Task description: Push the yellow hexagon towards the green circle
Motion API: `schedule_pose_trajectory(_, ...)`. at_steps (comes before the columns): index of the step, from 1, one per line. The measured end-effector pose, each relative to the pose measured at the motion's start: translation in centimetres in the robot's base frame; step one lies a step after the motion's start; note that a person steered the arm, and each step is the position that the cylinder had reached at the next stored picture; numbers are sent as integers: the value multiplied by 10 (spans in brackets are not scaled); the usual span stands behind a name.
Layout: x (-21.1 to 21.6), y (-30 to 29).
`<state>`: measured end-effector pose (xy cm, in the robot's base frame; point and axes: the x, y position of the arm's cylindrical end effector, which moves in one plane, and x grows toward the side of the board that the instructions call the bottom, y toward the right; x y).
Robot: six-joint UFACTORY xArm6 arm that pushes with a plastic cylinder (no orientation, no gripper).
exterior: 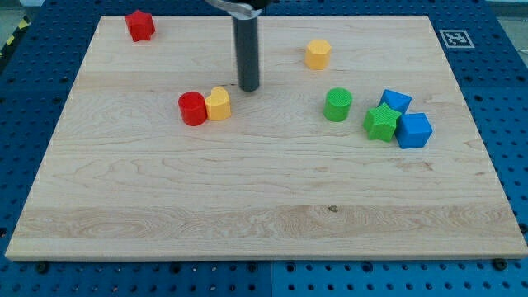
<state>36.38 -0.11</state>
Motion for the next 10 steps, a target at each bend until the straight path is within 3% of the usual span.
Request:
schedule_pose_trajectory(3,-26,161)
schedule_pose_trajectory(4,-90,162)
schedule_pose_trajectory(5,-99,110)
schedule_pose_trajectory(6,-77,68)
schedule_pose_trajectory(7,-73,68)
schedule_pose_trajectory(8,-41,77)
schedule_pose_trajectory(10,-32,78)
